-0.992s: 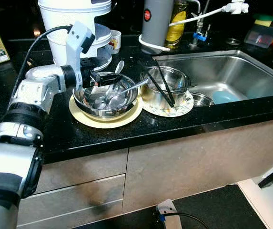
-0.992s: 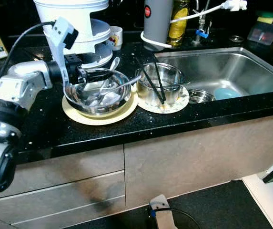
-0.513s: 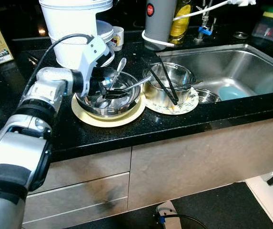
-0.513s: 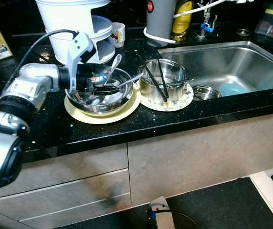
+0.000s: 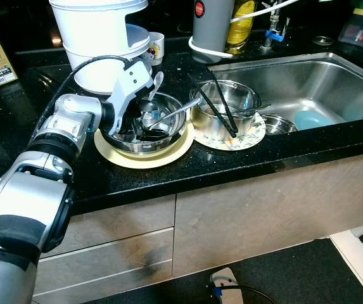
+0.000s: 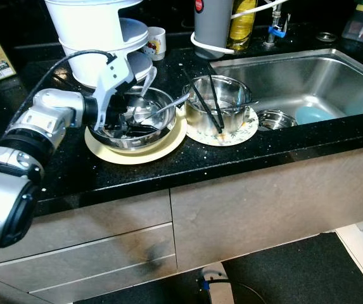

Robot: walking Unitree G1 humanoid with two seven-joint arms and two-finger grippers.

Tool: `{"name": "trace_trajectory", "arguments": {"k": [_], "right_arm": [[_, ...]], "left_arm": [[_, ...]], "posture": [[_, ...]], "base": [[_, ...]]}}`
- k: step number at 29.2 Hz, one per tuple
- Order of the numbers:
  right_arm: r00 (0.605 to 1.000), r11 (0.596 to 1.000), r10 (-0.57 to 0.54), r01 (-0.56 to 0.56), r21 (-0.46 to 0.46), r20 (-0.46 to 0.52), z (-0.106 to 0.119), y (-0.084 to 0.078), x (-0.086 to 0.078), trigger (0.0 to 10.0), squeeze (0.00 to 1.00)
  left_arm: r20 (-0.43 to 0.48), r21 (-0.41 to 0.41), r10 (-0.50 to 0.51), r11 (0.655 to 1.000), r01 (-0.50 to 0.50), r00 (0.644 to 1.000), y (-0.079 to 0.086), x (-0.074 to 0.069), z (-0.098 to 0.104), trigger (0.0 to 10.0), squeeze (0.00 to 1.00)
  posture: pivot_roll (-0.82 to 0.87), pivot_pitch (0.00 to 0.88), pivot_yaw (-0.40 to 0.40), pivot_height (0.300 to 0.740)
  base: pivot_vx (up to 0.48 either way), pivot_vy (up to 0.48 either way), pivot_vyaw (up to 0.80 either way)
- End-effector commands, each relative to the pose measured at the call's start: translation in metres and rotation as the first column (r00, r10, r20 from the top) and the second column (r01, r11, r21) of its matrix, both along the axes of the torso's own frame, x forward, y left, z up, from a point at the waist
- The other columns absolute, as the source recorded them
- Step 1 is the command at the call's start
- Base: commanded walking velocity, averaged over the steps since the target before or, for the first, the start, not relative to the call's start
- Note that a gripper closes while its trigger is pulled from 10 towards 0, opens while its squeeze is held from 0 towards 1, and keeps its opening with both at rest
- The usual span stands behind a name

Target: Kitchen organization

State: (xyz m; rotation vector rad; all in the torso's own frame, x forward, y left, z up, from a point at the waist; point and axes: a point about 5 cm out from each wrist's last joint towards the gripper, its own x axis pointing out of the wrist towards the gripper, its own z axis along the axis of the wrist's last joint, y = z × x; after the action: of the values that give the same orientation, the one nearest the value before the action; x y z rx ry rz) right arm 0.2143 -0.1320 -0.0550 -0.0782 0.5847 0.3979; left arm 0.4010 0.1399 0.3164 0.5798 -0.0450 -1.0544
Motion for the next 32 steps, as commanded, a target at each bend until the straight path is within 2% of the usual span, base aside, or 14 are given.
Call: {"name": "trace_trajectory", "arguments": {"k": [1, 2, 3, 4, 5, 6, 7, 9, 32], "right_arm": [[0.999, 1.0, -0.014, 0.014, 0.007, -0.03, -0.0048, -0.0006, -0.007, 10.0, 0.0], [0.999, 1.0, -0.014, 0.014, 0.007, -0.029, -0.0047, -0.0006, -0.007, 10.0, 0.0], [0.999, 1.0, -0.015, 0.015, 0.008, -0.029, -0.0047, -0.0006, -0.0069, 10.0, 0.0], [0.999, 1.0, -0.015, 0.015, 0.008, -0.029, -0.0047, -0.0006, -0.0069, 10.0, 0.0], [0.999, 1.0, -0.015, 0.016, 0.008, -0.029, -0.0047, -0.0007, -0.0068, 10.0, 0.0], [0.999, 1.0, -0.016, 0.016, 0.008, -0.029, -0.0046, -0.0008, -0.0067, 10.0, 0.0], [0.999, 1.0, -0.017, 0.017, 0.008, -0.029, -0.0046, -0.0009, -0.0067, 10.0, 0.0], [0.999, 1.0, -0.018, 0.018, 0.007, -0.029, -0.0045, -0.0012, -0.0063, 10.0, 0.0], [0.999, 1.0, -0.025, 0.024, -0.002, -0.035, -0.0047, -0.0028, -0.0055, 10.0, 0.0]], "left_arm": [[-0.012, 0.024, -0.009, 1.0, 0.01, 1.0, -0.0022, 0.0001, -0.0033, 8.7, 0.0], [-0.013, 0.024, -0.009, 1.0, 0.01, 1.0, -0.0025, 0.0002, -0.0036, 8.7, 0.0], [-0.014, 0.02, -0.01, 1.0, 0.01, 1.0, -0.003, 0.0003, -0.004, 5.6, 0.0], [-0.014, 0.02, -0.01, 1.0, 0.01, 1.0, -0.003, 0.0003, -0.004, 5.6, 0.0], [-0.013, 0.017, -0.009, 1.0, 0.01, 1.0, -0.0033, 0.0004, -0.0039, 3.2, 0.0], [-0.008, 0.008, -0.005, 1.0, 0.006, 1.0, -0.0041, 0.0007, -0.0034, 1.8, 0.0], [-0.003, 0.001, -0.002, 1.0, 0.002, 1.0, -0.0046, 0.001, -0.0028, 1.8, 0.0], [-0.002, -0.012, -0.001, 1.0, 0.001, 1.0, -0.0054, 0.0011, -0.0014, 0.0, 0.0], [0.002, -0.059, 0.013, 0.998, -0.012, 1.0, -0.0029, 0.0016, 0.0, 0.0, 0.0]], "posture": [[0.05, 0.211, 0.033, 0.74], [0.05, 0.211, 0.033, 0.74], [0.05, 0.211, 0.033, 0.74], [0.05, 0.211, 0.033, 0.74], [0.05, 0.211, 0.033, 0.74], [0.05, 0.211, 0.033, 0.74], [0.05, 0.211, 0.033, 0.74], [0.05, 0.212, 0.033, 0.74], [0.05, 0.211, 0.036, 0.74]], "base": [[0.0, 0.0, 0.0], [0.0, 0.0, 0.0], [0.0, 0.0, 0.0], [0.0, 0.0, 0.0], [0.0, 0.0, 0.0], [0.0, 0.0, 0.0], [0.0, 0.0, 0.0], [0.0, 0.0, 0.0], [0.0, 0.0, 0.0]]}}
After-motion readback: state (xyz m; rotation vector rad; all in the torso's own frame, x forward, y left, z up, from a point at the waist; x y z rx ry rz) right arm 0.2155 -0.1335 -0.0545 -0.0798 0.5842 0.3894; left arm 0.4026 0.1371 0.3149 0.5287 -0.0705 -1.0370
